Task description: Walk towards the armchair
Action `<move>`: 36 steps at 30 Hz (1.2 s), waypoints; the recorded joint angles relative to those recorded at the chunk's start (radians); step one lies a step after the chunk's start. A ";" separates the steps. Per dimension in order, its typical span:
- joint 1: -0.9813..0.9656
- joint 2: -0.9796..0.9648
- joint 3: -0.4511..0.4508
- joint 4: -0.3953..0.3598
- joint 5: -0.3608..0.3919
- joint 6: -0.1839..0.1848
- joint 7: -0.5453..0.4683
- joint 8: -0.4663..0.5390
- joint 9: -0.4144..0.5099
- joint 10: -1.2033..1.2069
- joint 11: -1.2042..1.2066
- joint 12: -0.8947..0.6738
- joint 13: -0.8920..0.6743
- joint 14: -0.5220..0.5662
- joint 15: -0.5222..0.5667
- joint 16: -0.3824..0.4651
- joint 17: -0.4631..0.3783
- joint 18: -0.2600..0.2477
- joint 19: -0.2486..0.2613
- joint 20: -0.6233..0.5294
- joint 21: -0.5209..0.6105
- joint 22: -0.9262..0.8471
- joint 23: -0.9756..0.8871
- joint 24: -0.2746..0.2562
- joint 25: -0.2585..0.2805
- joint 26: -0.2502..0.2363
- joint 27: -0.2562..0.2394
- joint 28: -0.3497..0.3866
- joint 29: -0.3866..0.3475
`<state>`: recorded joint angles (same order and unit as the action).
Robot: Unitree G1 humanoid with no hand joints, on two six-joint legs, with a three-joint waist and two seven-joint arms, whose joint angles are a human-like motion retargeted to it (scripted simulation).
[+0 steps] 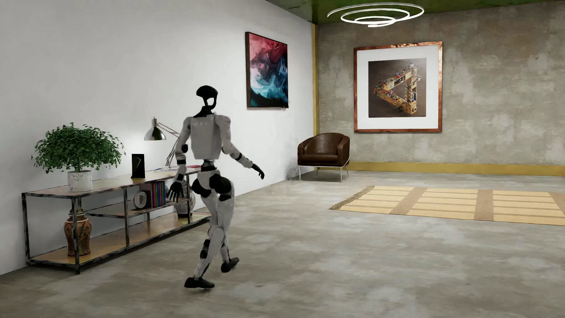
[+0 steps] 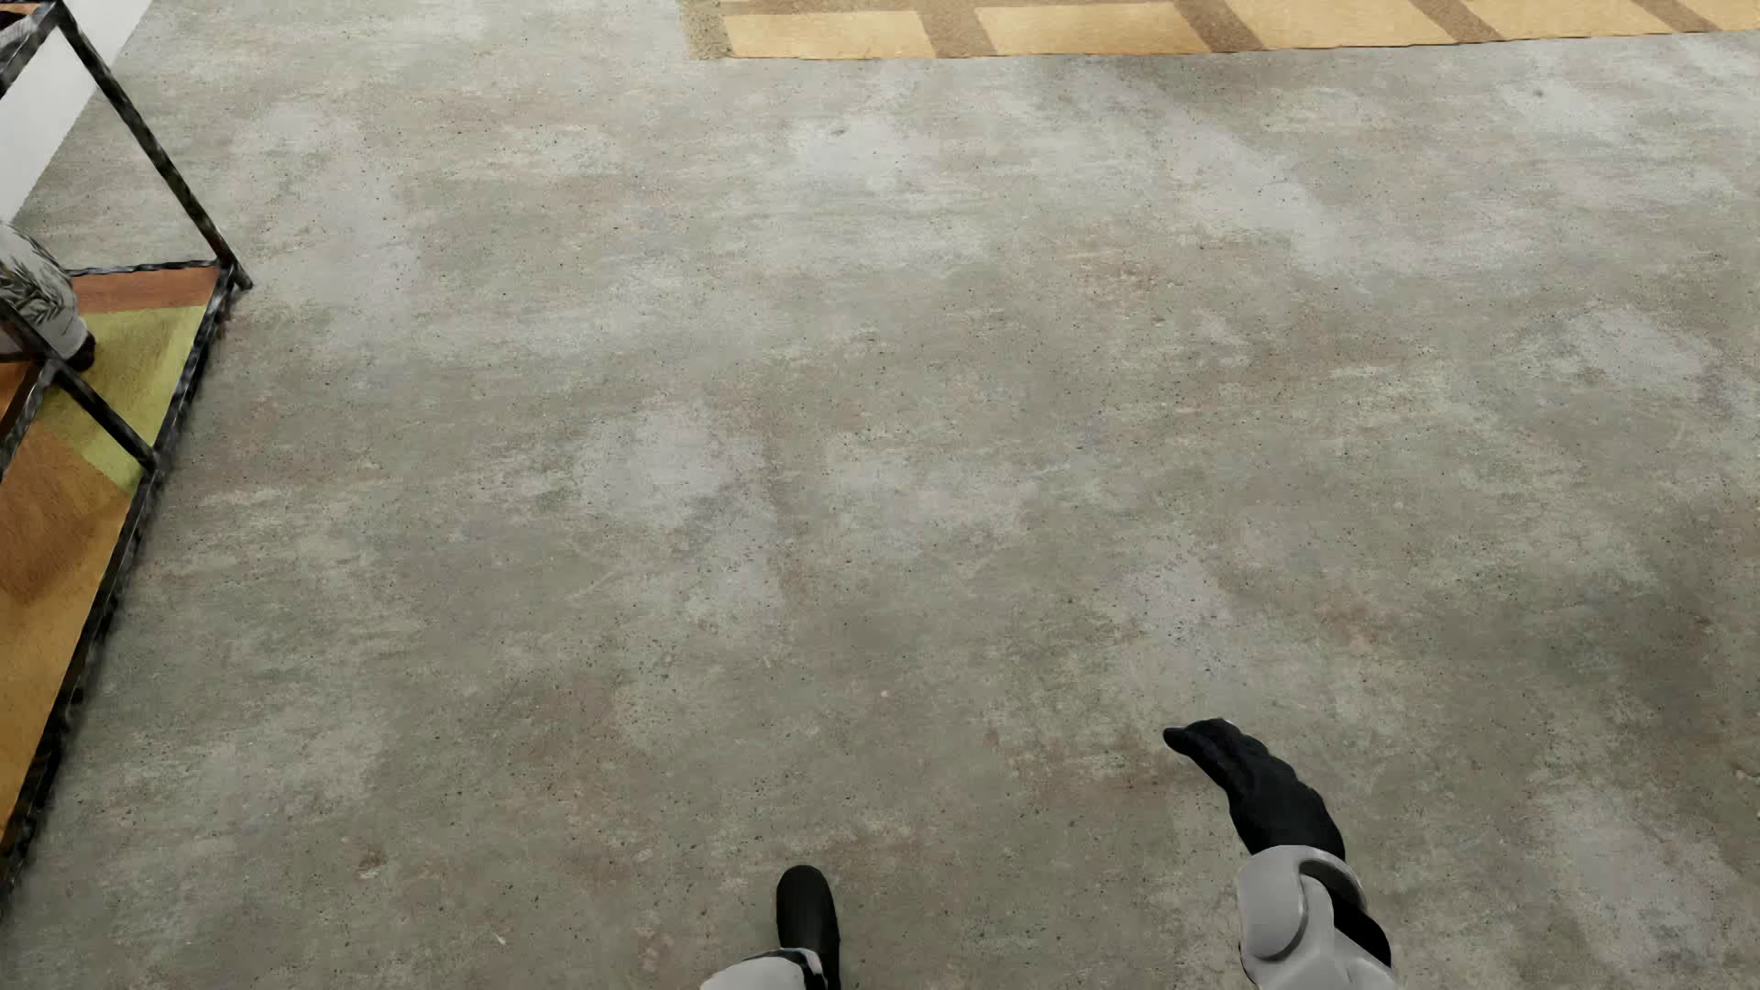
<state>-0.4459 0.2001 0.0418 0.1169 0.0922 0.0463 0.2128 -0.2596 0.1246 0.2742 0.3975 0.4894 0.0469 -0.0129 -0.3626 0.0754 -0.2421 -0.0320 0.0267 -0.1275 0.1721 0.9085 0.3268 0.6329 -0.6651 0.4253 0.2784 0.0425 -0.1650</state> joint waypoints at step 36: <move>-0.031 -0.027 -0.022 -0.005 -0.038 0.006 -0.038 -0.216 0.003 -0.056 -0.059 -0.088 0.001 -0.100 -0.023 0.022 0.014 -0.159 0.059 0.001 -0.078 -0.131 -0.023 0.000 -0.014 -0.046 0.005 0.055 0.017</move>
<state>-0.4768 0.1728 0.0194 0.1123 0.0542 0.0522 0.1752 -0.4758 0.1273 0.2184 0.3382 0.4013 0.0479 -0.1129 -0.3856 0.0971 -0.2277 -0.1914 0.0855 -0.1265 0.0943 0.7776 0.3038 0.6328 -0.6786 0.3791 0.2831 0.0971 -0.1477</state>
